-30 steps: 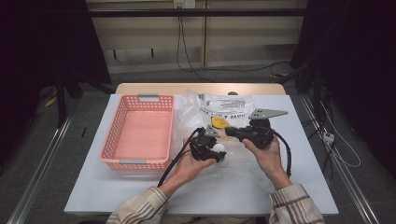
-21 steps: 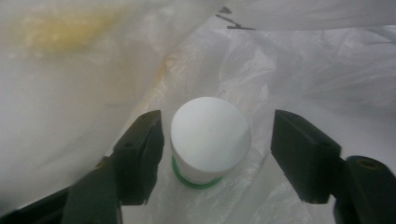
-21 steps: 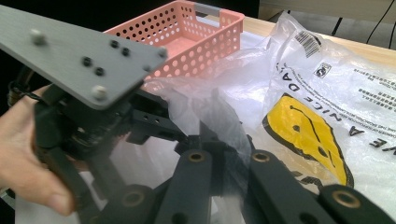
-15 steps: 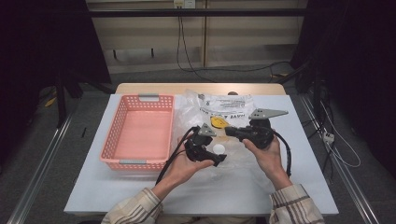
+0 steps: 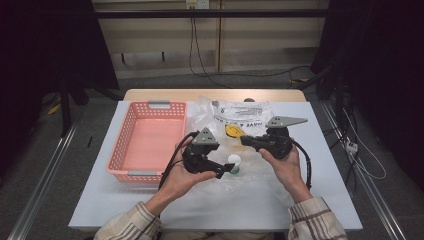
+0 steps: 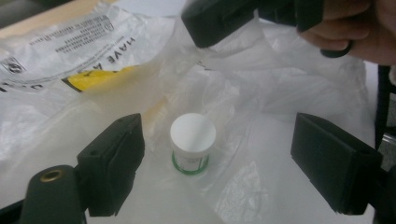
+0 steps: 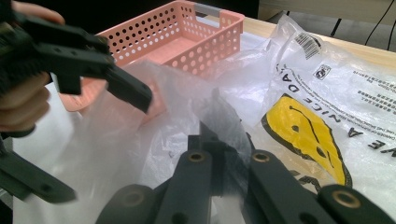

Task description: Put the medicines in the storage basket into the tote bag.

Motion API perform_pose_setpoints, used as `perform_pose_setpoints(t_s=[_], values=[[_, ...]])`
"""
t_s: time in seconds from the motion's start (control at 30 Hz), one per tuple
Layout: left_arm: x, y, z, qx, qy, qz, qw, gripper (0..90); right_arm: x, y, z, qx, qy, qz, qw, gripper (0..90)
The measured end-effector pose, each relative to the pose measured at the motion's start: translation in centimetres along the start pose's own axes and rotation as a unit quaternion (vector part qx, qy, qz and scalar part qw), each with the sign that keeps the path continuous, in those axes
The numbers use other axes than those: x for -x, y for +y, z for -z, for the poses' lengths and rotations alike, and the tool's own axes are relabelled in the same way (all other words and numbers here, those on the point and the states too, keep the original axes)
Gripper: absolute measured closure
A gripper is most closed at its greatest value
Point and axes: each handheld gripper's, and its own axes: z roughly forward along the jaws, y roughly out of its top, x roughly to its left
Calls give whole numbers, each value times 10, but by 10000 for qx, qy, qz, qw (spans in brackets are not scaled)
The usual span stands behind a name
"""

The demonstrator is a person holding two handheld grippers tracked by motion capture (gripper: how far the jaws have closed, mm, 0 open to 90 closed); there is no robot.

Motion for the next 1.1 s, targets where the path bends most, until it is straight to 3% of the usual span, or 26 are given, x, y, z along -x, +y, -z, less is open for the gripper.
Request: perform_pose_setpoints(t_s=[0.17,0.43,0.53,0.77,1.1], values=[[-6,0,15,83,99,-3,9999,163,0,0,-1,-6,0,9,10000,900],[-16,-13,35,20,352,76,9993,149,-3,1,2,39,-23,39,10000,900],[-14,-17,41,29,448,29,9990,148,-6,2,1,27,3,74,10000,900],[-6,-28,50,-80,427,-128,9990,151,-13,4,3,47,39,173,9998,900],[10,-43,49,-134,406,-196,9989,157,-15,4,6,71,10,184,9998,900]])
